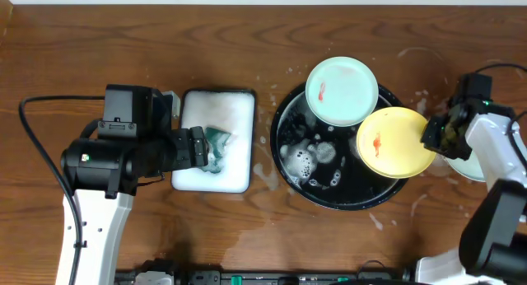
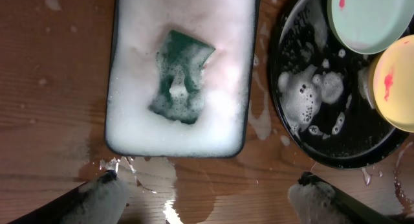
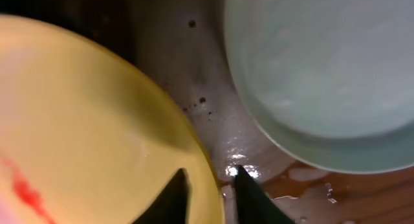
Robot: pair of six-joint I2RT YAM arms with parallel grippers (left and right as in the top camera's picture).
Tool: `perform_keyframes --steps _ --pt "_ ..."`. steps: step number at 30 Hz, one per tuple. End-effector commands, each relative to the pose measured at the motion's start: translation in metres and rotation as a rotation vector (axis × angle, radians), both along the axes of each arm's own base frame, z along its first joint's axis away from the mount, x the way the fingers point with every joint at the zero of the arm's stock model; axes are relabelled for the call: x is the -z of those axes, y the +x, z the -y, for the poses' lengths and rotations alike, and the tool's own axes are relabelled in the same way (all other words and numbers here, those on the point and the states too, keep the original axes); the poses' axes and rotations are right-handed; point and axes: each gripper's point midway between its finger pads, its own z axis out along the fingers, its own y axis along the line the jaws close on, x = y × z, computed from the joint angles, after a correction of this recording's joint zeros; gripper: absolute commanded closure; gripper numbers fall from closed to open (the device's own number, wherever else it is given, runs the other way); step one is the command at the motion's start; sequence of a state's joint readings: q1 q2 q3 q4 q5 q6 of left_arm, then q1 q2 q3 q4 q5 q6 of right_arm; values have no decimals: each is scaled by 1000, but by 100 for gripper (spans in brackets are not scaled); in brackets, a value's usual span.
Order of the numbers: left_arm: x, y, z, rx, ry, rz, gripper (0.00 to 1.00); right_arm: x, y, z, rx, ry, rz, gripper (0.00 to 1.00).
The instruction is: Clean dirty plates on tray and stack at the side
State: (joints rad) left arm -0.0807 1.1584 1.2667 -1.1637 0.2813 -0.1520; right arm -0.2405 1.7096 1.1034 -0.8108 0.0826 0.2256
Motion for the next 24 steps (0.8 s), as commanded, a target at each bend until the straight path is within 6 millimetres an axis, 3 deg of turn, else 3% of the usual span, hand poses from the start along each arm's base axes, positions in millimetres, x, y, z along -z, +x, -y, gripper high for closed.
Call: perform_keyframes --steps 1,2,4,7,13,19,24 --pt "-5 1 -1 9 15 19 12 5 -9 6 44 -27 -40 83" --pt "-5 1 -1 9 15 19 12 3 -11 7 57 -35 -40 85" --pt "-5 1 -1 9 15 19 12 -1 -11 7 56 -37 -32 99" --pt "-5 1 -1 9 16 19 12 -9 -10 4 51 -27 -7 99" --pt "-5 1 -1 9 15 19 12 -56 -12 -15 -19 -13 105 99" --pt "-5 1 -1 9 15 19 12 -94 -15 -78 -224 128 226 99" --pt "-5 1 -1 9 15 19 12 -78 -22 -130 -316 233 169 99"
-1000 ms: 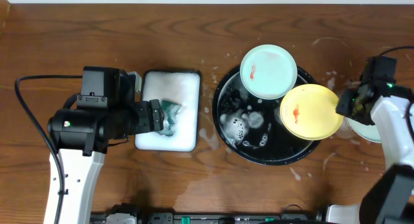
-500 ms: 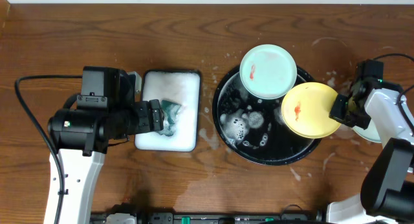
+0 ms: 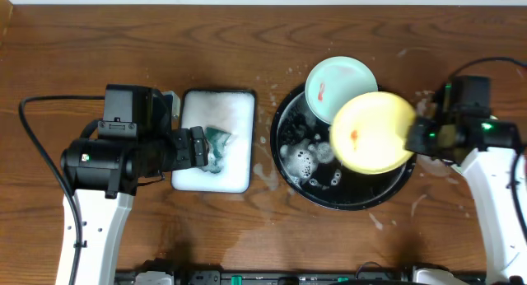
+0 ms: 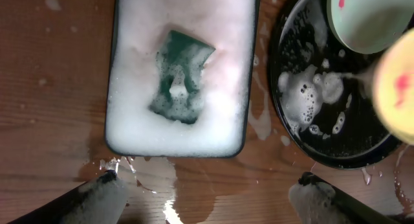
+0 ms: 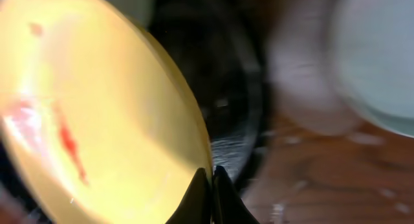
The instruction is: Clean dirty plates on tray and stack at the side
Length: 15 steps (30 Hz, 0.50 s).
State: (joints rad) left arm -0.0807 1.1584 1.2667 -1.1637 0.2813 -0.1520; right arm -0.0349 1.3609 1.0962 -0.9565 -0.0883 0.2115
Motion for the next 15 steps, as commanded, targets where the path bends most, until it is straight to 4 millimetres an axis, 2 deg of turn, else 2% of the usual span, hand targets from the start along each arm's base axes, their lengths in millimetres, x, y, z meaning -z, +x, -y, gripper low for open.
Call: perform_keyframes --steps 1,9,12,13,15 --pt "-5 1 -1 9 15 19 12 24 -10 -39 -56 85 -82 99" --pt "-5 1 0 13 8 17 12 105 -34 -61 234 131 -270 99" --pt "-5 1 0 13 8 17 12 118 -33 -59 268 100 -254 99" --pt "-5 1 0 13 8 17 12 118 -31 -56 261 76 -241 95" --pt "-4 1 0 13 8 16 12 112 -21 -56 166 51 -196 80"
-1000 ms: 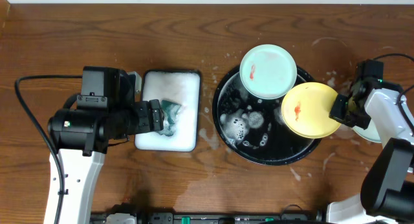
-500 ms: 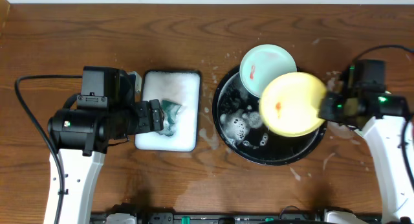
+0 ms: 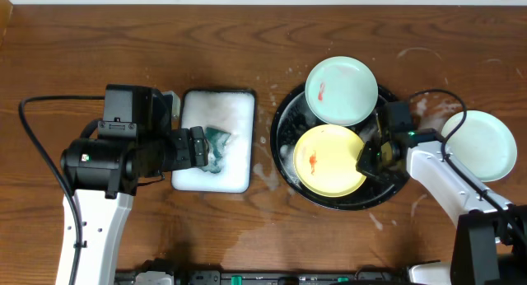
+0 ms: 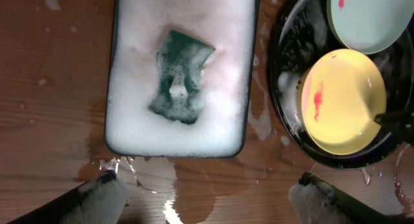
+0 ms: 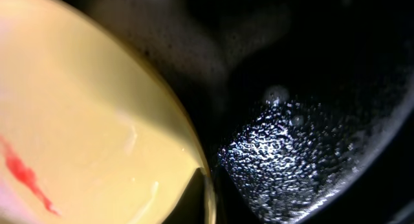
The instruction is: Clean dirty plates on tray and stack at the side
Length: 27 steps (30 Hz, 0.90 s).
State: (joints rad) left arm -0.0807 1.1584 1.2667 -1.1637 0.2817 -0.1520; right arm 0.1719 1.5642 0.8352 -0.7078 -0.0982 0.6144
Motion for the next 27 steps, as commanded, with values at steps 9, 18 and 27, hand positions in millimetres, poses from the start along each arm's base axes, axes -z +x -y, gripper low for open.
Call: perform_keyframes --steps 9,18,27 --pt "3 -1 0 13 11 -6 12 -28 26 2 -435 -109 109 63" --pt "27 9 1 13 19 -108 12 7 14 -3 -361 -57 45 75" --pt "72 20 3 30 41 -280 15 24 19 1 -298 -76 18 99"
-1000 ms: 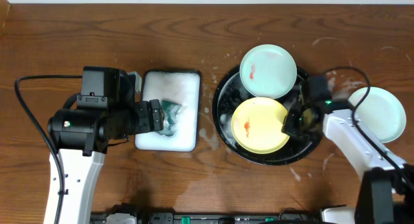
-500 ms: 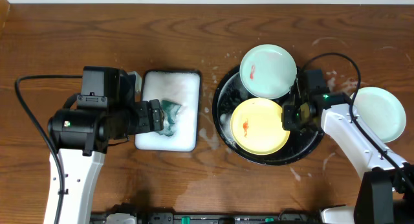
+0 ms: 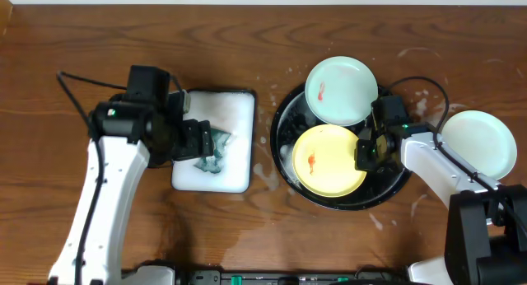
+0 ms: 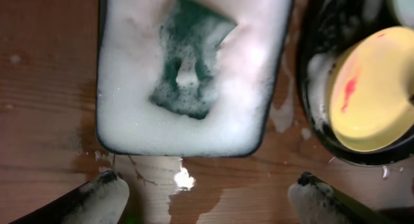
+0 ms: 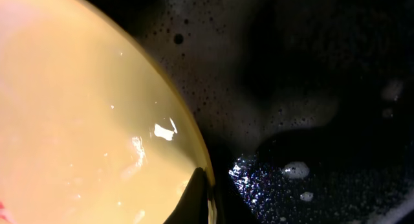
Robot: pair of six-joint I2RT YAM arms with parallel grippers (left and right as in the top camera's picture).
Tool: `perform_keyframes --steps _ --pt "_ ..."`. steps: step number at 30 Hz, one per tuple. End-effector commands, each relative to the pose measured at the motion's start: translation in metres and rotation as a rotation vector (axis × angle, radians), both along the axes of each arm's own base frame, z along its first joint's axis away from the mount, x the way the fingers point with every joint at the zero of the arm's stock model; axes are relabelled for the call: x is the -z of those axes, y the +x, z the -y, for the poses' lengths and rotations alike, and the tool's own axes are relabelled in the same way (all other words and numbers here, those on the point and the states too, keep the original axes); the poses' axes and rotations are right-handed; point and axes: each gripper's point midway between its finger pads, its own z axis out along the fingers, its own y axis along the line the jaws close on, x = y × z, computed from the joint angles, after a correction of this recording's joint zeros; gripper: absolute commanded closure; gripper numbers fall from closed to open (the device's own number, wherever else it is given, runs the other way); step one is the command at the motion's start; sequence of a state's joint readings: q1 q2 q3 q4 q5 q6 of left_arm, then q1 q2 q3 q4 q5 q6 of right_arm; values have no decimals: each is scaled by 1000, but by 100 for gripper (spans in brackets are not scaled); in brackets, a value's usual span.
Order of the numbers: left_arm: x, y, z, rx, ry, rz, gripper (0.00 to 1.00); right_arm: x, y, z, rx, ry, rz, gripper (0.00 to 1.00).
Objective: Clean dirty plates on tray and stack at the side
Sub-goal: 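Grasp the green sponge from the foam tray with the left gripper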
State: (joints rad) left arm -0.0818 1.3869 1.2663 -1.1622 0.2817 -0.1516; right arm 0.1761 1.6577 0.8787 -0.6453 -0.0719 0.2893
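A yellow plate with a red smear lies in the black round tray; my right gripper is shut on its right rim, seen close in the right wrist view. A mint plate with a red spot leans on the tray's far rim. The green sponge lies in the foam of the white soap tray. My left gripper hangs open above the table just in front of the soap tray, with foam on both fingertips.
A clean mint plate lies on the table right of the black tray. Suds float in the black tray. Water puddles spread on the wood between and in front of the two trays.
My left arm has shifted to the right and forward, closer to the soap tray, with its gripper still open. The right gripper holds the yellow plate in the tray, hardly moved.
My right gripper held the yellow plate at the black tray's right edge, then over the tray's middle, then low inside the tray. The left gripper stayed open over the soap tray throughout and has now moved a little nearer the sponge.
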Motion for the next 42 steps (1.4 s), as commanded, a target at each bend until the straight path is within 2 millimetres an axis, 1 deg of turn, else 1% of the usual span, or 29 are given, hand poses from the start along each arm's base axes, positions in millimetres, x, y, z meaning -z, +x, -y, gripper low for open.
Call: perform_keyframes --steps 1,4,8,12,14,18,21,23,25,26,28,30,35,38,40,42 --pt "23 4 3 36 20 -72 16 14 -3 1 24 -18 -35 99" --pt "46 10 6 57 47 -126 20 19 -4 2 24 -25 -46 99" --pt "76 19 7 82 116 -180 22 20 -5 3 24 -29 -53 99" --pt "105 31 -5 62 242 -207 26 20 -5 3 24 -29 -53 99" --pt "119 37 -5 60 251 -218 32 20 -5 3 24 -29 -54 99" --pt "148 47 -3 67 255 -241 48 20 -5 3 24 -28 -53 99" --pt "164 49 0 73 250 -261 54 20 -5 3 24 -28 -53 99" --pt "174 49 1 77 250 -278 61 20 -6 2 24 -25 -54 99" --pt "182 46 0 79 254 -299 77 20 -6 1 24 -20 -55 99" --pt "183 44 0 81 255 -310 92 20 -6 1 24 -18 -55 99" --pt "179 44 0 81 255 -311 93 20 -6 1 23 -18 -56 99" --pt "166 46 0 79 254 -302 93 20 -7 1 23 -19 -59 99" --pt "117 60 3 70 241 -214 93 21 -8 2 23 -20 -67 99" --pt "82 67 5 65 228 -134 93 21 -9 2 23 -21 -69 99" --pt "61 69 8 67 220 -80 93 21 -9 2 23 -21 -70 99" --pt "46 68 15 79 206 -40 93 21 -9 2 23 -21 -70 99"
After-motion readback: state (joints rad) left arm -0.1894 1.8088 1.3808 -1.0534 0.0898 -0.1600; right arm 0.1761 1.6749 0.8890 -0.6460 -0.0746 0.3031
